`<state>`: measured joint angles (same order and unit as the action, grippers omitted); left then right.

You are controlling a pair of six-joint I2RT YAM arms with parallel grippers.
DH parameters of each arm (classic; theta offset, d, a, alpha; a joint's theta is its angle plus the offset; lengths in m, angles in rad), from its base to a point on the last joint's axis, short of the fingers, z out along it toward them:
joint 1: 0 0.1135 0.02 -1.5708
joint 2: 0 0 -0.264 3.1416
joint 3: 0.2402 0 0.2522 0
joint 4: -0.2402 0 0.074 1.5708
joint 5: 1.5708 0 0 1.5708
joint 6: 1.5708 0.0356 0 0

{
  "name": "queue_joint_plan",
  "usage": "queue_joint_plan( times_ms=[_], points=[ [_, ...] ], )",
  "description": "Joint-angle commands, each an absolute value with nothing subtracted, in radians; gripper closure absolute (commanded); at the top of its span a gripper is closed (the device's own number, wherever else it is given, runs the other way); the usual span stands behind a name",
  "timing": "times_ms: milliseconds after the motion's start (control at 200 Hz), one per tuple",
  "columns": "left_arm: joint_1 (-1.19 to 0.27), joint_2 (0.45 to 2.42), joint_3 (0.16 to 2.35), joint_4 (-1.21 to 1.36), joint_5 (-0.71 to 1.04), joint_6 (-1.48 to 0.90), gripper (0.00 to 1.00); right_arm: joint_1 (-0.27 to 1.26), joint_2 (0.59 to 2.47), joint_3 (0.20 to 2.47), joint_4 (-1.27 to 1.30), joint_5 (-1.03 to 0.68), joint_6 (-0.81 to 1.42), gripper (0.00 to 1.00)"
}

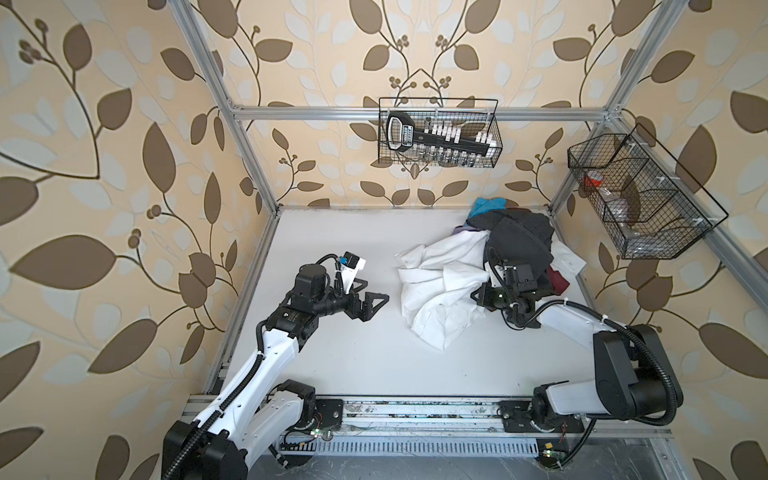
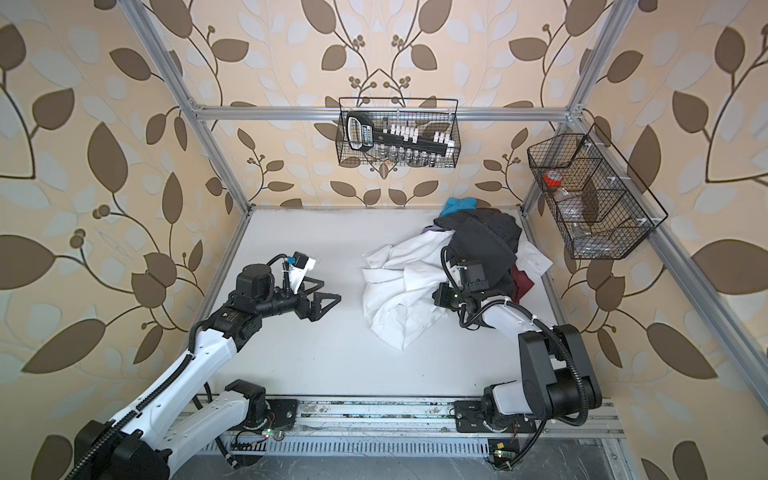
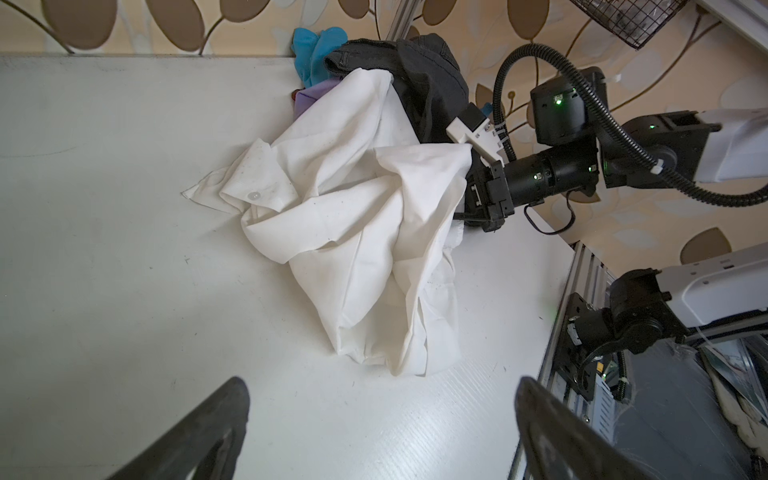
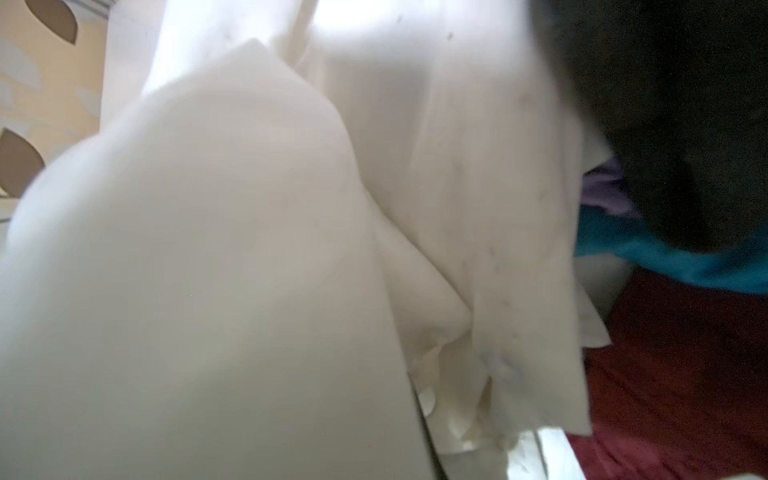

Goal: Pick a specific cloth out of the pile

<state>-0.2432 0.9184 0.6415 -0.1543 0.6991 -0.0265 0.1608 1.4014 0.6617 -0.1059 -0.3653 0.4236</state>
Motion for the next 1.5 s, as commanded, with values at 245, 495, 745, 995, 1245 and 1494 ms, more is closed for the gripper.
queue_joint_plan(
  times_ms=[245,495,745,995,1245,1494],
  points=[
    [-0.252,0.909,0.644,-0.141,0.702,-0.005,0.01,0.174,1.15,0.776,-0.183,-0.362,0.449,1.0],
    [-0.253,0.902,0.643,-0.14,0.704,-0.007,0.01,0.195,1.103,0.958,-0.277,-0.338,0.427,1.0],
    [-0.255,0.894,0.64,-0.138,0.705,-0.006,0.01,0.191,1.112,0.858,-0.357,-0.326,0.394,1.0],
    [-0.256,0.892,0.64,-0.137,0.707,-0.003,0.01,0.179,1.221,0.739,-0.425,-0.199,0.355,0.87],
    [-0.256,0.896,0.64,-0.138,0.707,0.001,0.01,0.158,1.248,0.708,-0.378,-0.154,0.347,0.02],
    [-0.257,0.902,0.64,-0.138,0.706,0.003,0.01,0.134,1.358,0.654,-0.227,-0.311,0.364,0.0]
  ],
)
